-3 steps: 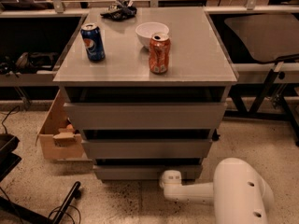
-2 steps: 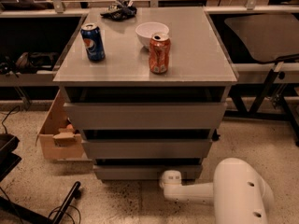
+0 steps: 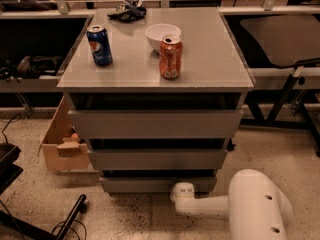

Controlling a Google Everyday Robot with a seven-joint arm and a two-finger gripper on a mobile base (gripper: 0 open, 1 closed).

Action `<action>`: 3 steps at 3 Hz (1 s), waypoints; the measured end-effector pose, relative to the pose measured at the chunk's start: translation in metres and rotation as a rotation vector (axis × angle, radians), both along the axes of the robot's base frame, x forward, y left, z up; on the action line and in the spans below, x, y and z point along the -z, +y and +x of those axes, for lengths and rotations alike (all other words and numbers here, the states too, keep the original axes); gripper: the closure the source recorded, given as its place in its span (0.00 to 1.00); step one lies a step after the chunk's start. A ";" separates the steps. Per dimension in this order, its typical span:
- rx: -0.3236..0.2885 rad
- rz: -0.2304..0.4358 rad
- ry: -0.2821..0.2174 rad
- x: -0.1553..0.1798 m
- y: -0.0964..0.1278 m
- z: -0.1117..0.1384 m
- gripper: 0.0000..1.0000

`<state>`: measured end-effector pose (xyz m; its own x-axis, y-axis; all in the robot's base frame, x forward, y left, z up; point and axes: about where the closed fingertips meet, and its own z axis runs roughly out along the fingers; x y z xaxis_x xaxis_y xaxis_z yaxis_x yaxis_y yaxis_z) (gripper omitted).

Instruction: Close bottom drawer

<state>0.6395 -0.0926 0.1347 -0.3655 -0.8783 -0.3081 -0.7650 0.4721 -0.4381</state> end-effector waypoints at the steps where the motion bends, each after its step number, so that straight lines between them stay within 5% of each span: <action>1: 0.000 0.000 0.000 0.000 0.000 0.000 0.13; 2: 0.000 0.000 0.000 0.000 0.000 0.000 0.13; 3: 0.000 0.000 0.000 0.000 0.000 0.000 0.37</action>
Offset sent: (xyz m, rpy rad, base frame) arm 0.0000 0.0000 0.0000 0.0000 0.0000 0.0000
